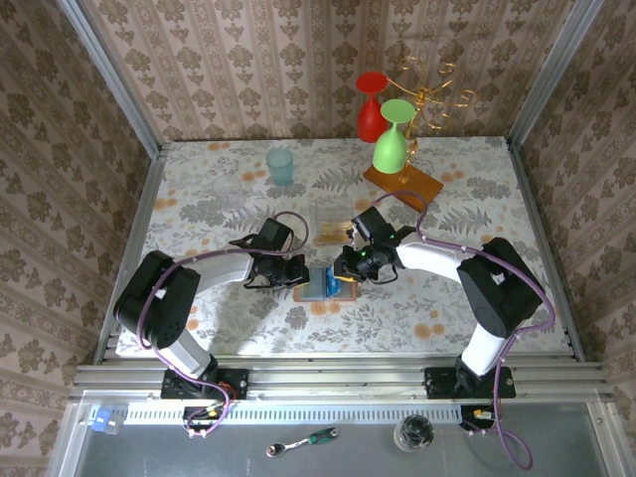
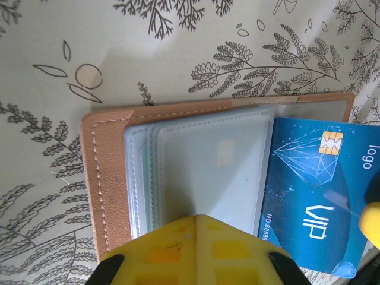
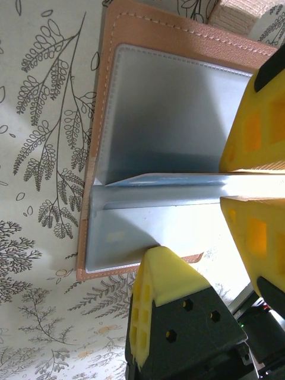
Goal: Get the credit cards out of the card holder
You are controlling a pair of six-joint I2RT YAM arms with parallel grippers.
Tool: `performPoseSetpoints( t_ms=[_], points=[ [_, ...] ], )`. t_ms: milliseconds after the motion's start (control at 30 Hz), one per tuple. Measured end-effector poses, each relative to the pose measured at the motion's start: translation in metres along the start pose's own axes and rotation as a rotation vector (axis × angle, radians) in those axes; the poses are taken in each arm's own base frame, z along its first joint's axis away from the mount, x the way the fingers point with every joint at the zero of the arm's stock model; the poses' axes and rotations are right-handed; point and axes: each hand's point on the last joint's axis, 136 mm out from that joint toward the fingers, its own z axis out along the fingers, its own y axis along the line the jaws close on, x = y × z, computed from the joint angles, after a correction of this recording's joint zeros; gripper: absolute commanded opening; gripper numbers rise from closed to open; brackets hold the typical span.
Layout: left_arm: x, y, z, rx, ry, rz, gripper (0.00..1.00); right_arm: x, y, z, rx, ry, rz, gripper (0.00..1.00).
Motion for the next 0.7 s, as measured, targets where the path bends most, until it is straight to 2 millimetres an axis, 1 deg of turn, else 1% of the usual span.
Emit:
performPoseSetpoints(
  t_ms=[333, 533, 700],
  points=[
    [0.0003, 0.0001, -0.0002, -0.002, 0.002, -0.001, 0.00, 0.0006, -0.0017, 0.0012, 0.005, 0.004, 0.003, 0.12],
    [0.0001, -0.0002, -0.0011, -0.005, 0.005, -0.004, 0.03, 0.0014, -0.0051, 0.0007, 0.023, 0.004, 0.004, 0.11],
    [-0.0021, -0.0035, -0.0037, -0.001, 0.001, -0.003, 0.05, 0.0007, -0.0028, -0.0075, 0.038, -0.005, -0.013, 0.09]
  ],
)
